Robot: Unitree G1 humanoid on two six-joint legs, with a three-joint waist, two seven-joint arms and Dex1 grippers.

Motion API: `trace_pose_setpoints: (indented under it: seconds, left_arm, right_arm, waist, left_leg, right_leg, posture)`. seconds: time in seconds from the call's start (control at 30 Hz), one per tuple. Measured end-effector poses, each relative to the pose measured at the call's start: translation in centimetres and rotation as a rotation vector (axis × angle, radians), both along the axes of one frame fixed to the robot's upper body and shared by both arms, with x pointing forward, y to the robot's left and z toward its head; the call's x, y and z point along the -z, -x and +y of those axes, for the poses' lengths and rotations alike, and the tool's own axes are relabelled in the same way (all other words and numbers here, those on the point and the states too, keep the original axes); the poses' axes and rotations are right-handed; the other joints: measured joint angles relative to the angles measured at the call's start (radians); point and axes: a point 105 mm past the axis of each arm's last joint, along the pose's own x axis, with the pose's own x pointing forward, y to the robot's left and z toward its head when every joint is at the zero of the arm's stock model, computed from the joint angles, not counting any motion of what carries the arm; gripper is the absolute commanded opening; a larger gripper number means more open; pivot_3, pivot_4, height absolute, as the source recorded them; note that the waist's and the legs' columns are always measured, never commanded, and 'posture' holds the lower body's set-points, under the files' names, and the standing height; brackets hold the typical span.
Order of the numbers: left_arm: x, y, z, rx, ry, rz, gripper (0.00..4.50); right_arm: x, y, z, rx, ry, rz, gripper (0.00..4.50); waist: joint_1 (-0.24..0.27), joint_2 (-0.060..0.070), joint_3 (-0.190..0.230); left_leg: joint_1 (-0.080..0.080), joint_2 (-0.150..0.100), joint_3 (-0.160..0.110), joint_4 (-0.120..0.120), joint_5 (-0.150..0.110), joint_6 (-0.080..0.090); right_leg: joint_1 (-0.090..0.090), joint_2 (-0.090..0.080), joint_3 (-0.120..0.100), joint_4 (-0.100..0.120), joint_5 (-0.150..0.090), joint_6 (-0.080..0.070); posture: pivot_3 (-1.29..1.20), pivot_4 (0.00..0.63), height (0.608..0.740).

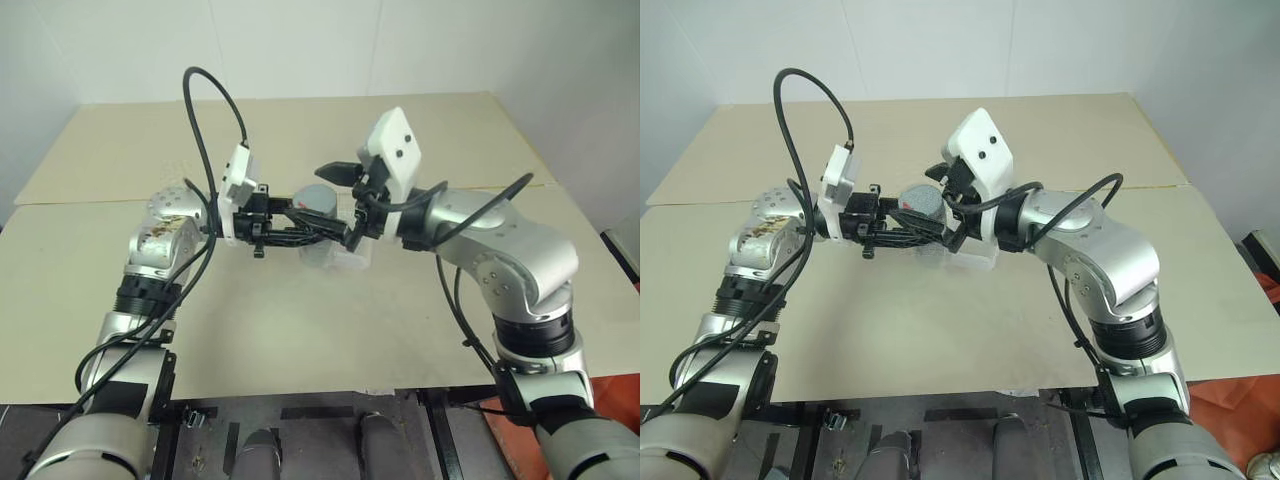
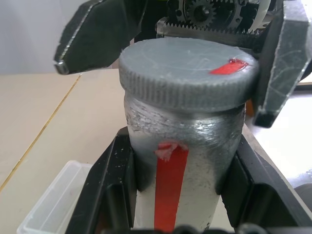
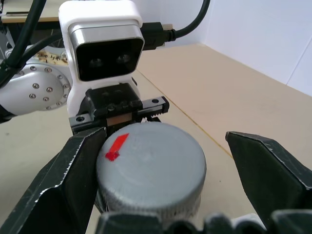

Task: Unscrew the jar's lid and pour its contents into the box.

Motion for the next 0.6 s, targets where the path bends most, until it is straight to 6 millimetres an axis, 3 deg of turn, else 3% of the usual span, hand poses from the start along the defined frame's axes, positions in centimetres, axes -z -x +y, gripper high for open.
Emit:
trace_pose_setpoints:
  seconds: [0.2, 0.37, 0.6]
  left_arm:
    - [-0.3, -0.2, 1.7, -0.046, -0.013, 0.000, 1.91]
    - [-0.4, 0.4, 2.5, -0.028, -0.011, -0.006, 1.91]
    - [-0.3, 0.5, 2.5, -0.029, -0.012, -0.007, 1.91]
  right_arm:
    - [0.5, 0.1, -1.3, -0.002, 0.020, 0.020, 4.47]
    - [-0.6, -1.8, -5.6, 0.157, -0.029, 0.012, 4.47]
    - [-0.4, -1.0, -6.6, 0.130, -0.029, 0.026, 4.47]
  waist:
    - [0.000, 0.000, 0.000]
    - [0.007, 0.000, 0.000]
    - [0.002, 0.000, 0.000]
  left_leg:
    - [0.000, 0.000, 0.000, 0.000, 0.000, 0.000]
    - [0.000, 0.000, 0.000, 0.000, 0.000, 0.000]
    - [0.000, 0.000, 0.000, 0.000, 0.000, 0.000]
  right_leg:
    - [0.000, 0.000, 0.000, 0.000, 0.000, 0.000]
    - [0.000, 0.000, 0.000, -0.001, 0.000, 0.000]
    - [0.000, 0.000, 0.000, -0.001, 0.000, 0.000]
  posture:
    - [0.00, 0.150, 0.740]
    - [0.00, 0.150, 0.740]
    - [0.00, 0.150, 0.740]
